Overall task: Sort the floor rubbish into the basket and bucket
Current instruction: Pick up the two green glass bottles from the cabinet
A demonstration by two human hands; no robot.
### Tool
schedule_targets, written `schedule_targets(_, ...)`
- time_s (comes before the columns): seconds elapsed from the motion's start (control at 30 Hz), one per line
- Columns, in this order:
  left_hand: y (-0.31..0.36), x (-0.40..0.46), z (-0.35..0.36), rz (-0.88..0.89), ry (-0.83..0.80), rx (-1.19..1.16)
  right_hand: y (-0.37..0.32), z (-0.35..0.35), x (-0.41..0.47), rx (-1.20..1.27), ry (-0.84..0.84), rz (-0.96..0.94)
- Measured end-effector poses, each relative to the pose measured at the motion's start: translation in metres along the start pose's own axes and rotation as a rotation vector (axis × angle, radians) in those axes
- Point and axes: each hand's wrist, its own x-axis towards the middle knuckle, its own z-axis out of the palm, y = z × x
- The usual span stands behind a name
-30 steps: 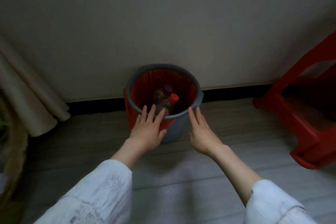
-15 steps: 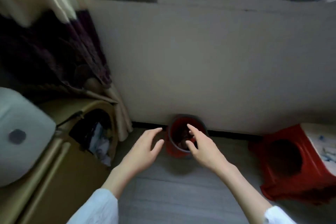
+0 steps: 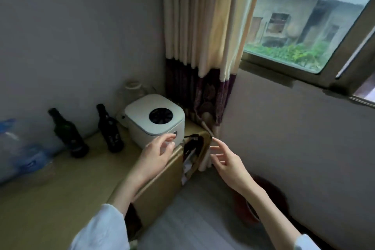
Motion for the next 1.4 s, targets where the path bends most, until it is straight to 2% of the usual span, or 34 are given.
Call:
schedule_targets(0.13, -0.048, -0.026, -0.071, -0.118, 0.172, 0.008, -0.049, 0.048, 0.026, -0.015, -0.167, -0.081)
schedule_targets(0.37, -0.128, -0.02, -0.161, -0.248, 0.313, 0.048, -0.116, 0.124, 0.087, -0.149, -0.338, -0.19)
schedule_targets(0.5, -0.182, 0.008, -0.222, -0.304, 0.447, 0.135, -0.16, 0.188, 0.148, -0.226, -0.328, -0.202)
schedule_targets(0.63, -0.23, 0.052, -0.274, -0.35, 0.491, 0.189, -0.197, 0.248, 0.211, -0.246, -0.253, -0.088)
schedule_targets(0.83, -0.271, 0.103, -0.294, -0.434, 0.367, 0.17, -0.221, 0.298, 0.272, -0.328, -0.296, -0.016)
schedule_targets(1.0, -0.294, 0.115, -0.298, -0.432, 0.343, 0.331, -0.217, 0.322, 0.28, -0.287, -0.289, -0.036)
schedule_targets(1.13, -0.297, 0.114, -0.291, -0.392, 0.196, 0.405, -0.208, 0.33, 0.277, -0.317, -0.262, -0.079)
schedule_targets(1.27, -0.285, 0.098, -0.277, -0.283, 0.096, 0.539, -0.202, 0.318, 0.262, -0.35, -0.247, -0.128)
schedule_targets(1.4, -0.264, 0.072, -0.266, -0.215, 0.069, 0.556, -0.18, 0.274, 0.225, -0.292, -0.152, -0.107)
